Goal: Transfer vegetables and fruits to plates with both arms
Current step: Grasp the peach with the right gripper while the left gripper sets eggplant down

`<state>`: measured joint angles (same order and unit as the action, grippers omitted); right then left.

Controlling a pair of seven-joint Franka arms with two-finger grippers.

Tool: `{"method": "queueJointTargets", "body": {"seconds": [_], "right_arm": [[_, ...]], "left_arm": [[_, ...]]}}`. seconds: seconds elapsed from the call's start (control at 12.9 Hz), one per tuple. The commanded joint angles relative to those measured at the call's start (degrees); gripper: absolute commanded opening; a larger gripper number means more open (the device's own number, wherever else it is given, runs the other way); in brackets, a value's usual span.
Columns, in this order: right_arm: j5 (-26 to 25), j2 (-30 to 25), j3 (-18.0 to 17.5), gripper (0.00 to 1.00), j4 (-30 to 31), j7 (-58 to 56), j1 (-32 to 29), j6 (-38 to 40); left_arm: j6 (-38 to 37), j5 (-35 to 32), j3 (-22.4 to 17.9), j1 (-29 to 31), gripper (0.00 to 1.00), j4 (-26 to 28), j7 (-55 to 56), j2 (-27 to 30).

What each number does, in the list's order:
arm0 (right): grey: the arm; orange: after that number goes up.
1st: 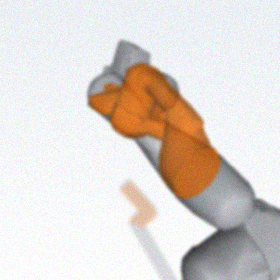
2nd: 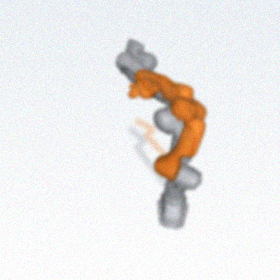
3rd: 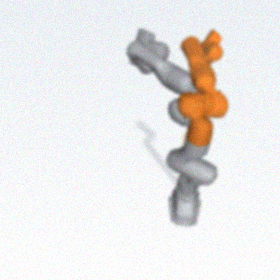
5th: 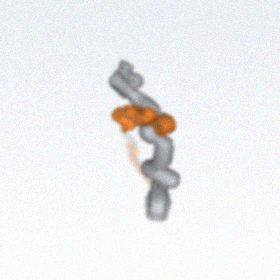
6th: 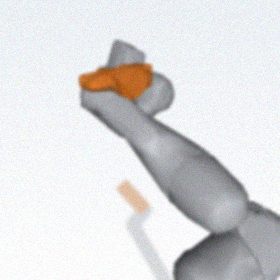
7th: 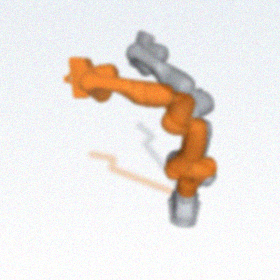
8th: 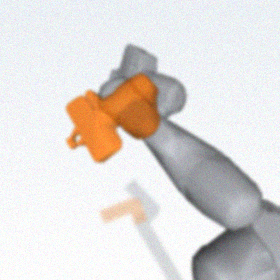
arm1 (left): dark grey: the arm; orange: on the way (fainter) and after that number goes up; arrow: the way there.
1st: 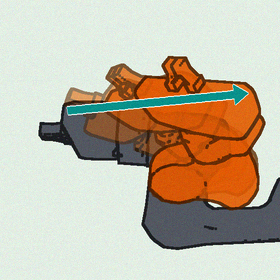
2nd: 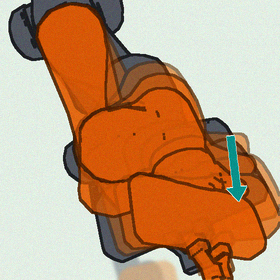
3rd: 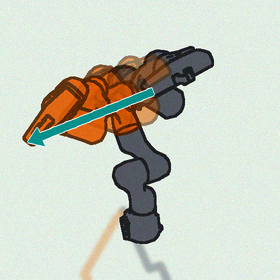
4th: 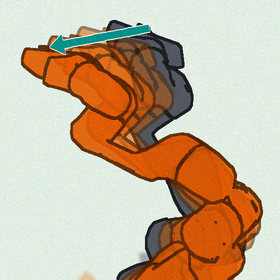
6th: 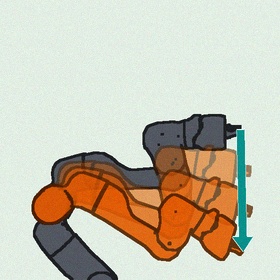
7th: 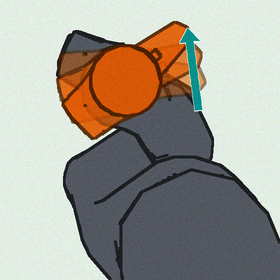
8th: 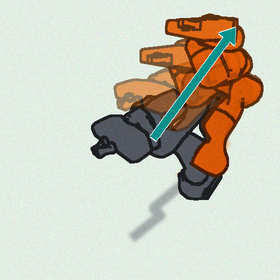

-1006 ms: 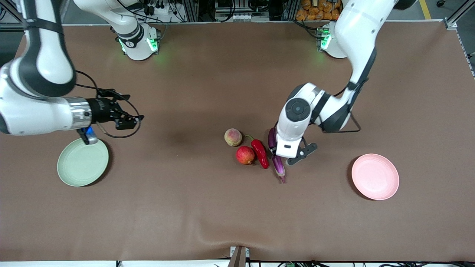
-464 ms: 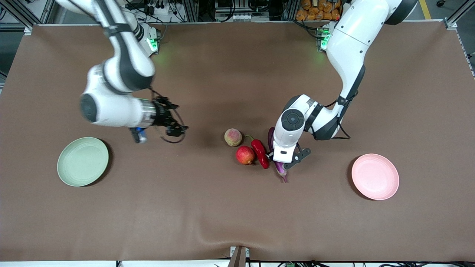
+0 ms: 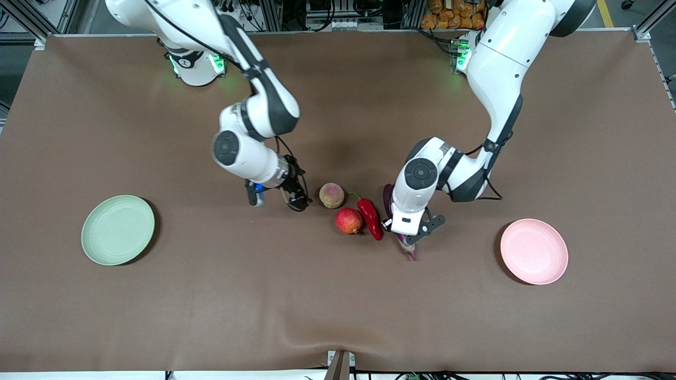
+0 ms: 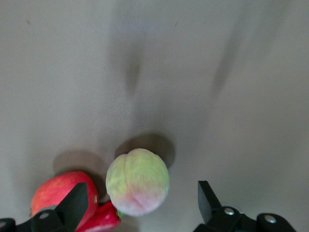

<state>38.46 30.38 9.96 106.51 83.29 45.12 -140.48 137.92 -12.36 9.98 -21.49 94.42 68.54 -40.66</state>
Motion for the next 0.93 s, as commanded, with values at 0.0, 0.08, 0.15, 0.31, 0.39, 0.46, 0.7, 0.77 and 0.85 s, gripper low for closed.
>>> {"method": "queueJointTargets", "body": {"seconds": [0.0, 0.08, 0.15, 0.31, 0.39, 0.46, 0.7, 0.77, 0.85], "right_arm": [[3.11, 3.53, 0.77, 1.00, -2.62, 0.82, 1.72, -3.21], [3.46, 4.59, 0.77, 1.00, -3.41, 0.82, 2.50, -3.39], [3.73, 5.73, 0.77, 1.00, -4.28, 1.00, 2.86, -4.18], [4.43, 7.40, 0.77, 1.00, -5.00, 2.40, 4.17, -7.77], [4.52, 7.93, 0.77, 1.00, -5.08, 2.49, 4.44, -9.01], [4.70, 8.29, 0.68, 1.00, -5.08, 2.49, 4.53, -9.71], [4.61, 9.34, 0.68, 1.00, -5.17, 2.40, 6.20, -9.90], [4.61, 9.43, 0.68, 1.00, -5.09, 2.49, 6.55, -10.59], [4.70, 9.61, 0.68, 1.00, -5.08, 2.49, 6.99, -11.64]], "left_arm": [[-8.51, -1.35, 0.30, 5.13, 0.00, 0.24, -9.08, 6.45], [-10.28, -1.35, 0.30, 8.02, 0.00, 0.33, -14.35, 8.21], [-12.74, -1.35, 0.47, 11.44, 0.00, 0.33, -19.79, 9.71], [-16.87, -1.17, 0.39, 16.46, 0.00, 0.33, -29.99, 11.47], [-17.59, -1.26, 0.39, 19.70, 0.00, 0.59, -34.66, 11.30], [-17.33, -1.35, 0.39, 22.78, 0.00, 0.51, -38.70, 10.52], [-14.62, -1.17, 0.39, 29.39, 0.00, -0.19, -48.92, 7.97], [-12.78, -1.35, 0.30, 30.36, 0.00, -0.98, -50.25, 6.22], [-11.37, -1.43, 0.13, 31.15, 0.00, -1.68, -51.65, 4.64]]}}
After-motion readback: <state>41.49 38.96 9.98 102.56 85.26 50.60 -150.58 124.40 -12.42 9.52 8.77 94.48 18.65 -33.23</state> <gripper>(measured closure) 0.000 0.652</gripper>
